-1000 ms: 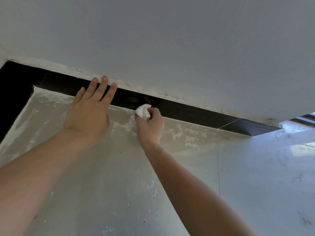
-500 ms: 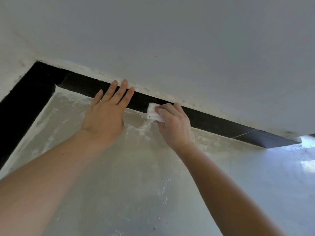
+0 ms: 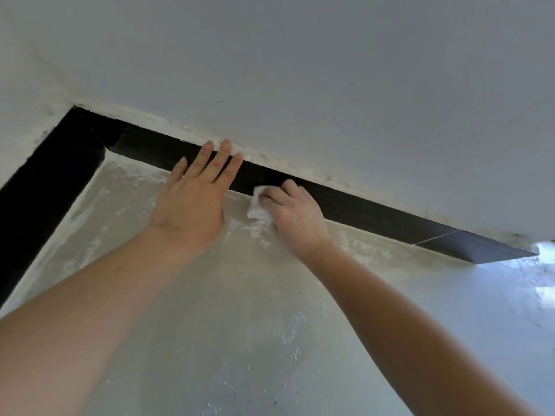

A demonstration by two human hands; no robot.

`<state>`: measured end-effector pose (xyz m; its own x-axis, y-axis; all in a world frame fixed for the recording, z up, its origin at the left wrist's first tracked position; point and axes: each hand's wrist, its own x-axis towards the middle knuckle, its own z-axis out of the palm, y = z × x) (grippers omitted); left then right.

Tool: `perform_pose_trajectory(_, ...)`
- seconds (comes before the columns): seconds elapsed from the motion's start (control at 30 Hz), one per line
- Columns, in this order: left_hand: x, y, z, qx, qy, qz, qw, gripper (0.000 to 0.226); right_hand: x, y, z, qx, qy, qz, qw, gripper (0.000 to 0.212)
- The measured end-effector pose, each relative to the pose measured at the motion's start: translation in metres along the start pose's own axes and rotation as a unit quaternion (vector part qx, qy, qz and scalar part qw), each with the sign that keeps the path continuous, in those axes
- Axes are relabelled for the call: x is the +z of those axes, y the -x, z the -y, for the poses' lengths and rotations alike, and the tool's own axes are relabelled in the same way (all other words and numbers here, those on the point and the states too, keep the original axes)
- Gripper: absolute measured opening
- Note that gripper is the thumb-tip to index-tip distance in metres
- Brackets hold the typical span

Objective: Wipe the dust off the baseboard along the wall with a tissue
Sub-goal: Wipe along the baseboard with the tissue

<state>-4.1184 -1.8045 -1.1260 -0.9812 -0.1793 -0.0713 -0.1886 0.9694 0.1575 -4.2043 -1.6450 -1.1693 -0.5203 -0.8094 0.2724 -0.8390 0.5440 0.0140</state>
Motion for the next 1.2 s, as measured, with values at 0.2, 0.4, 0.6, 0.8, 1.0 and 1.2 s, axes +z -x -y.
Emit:
perform_pose_trajectory(0.2, -0.001, -0.001, 0.000, 0.002, 0.017, 0.006, 1.000, 0.077, -0.007, 0.028, 0.002, 0.106, -0.051, 0.053, 0.992, 0.029)
perform_pose_trajectory(0.4, -0.002, -0.002, 0.000, 0.006, 0.003, 0.007, 1.000, 0.075, -0.009, -0.020, 0.017, 0.026, -0.053, 0.020, 0.998, 0.025)
perform_pose_trajectory(0.6, -0.005, -0.002, 0.002, 0.009, 0.009, 0.011, 1.000, 0.074, -0.012, 0.002, 0.012, 0.110, -0.006, 0.105, 0.988, 0.019)
perform_pose_trajectory(0.8, -0.004, 0.001, 0.006, 0.016, -0.001, 0.025, 1.000, 0.081, -0.034, 0.042, -0.002, 0.269, -0.193, 0.145, 0.932, 0.029)
perform_pose_trajectory(1.0, -0.006, 0.006, 0.016, -0.005, 0.038, -0.023, 0.999, 0.082, -0.030, 0.055, -0.001, 0.277, -0.210, 0.150, 0.926, 0.031)
perform_pose_trajectory(1.2, -0.006, 0.012, 0.026, -0.058, 0.031, -0.008, 0.998, 0.078, -0.026, 0.051, 0.012, 0.239, -0.227, 0.141, 0.933, 0.029)
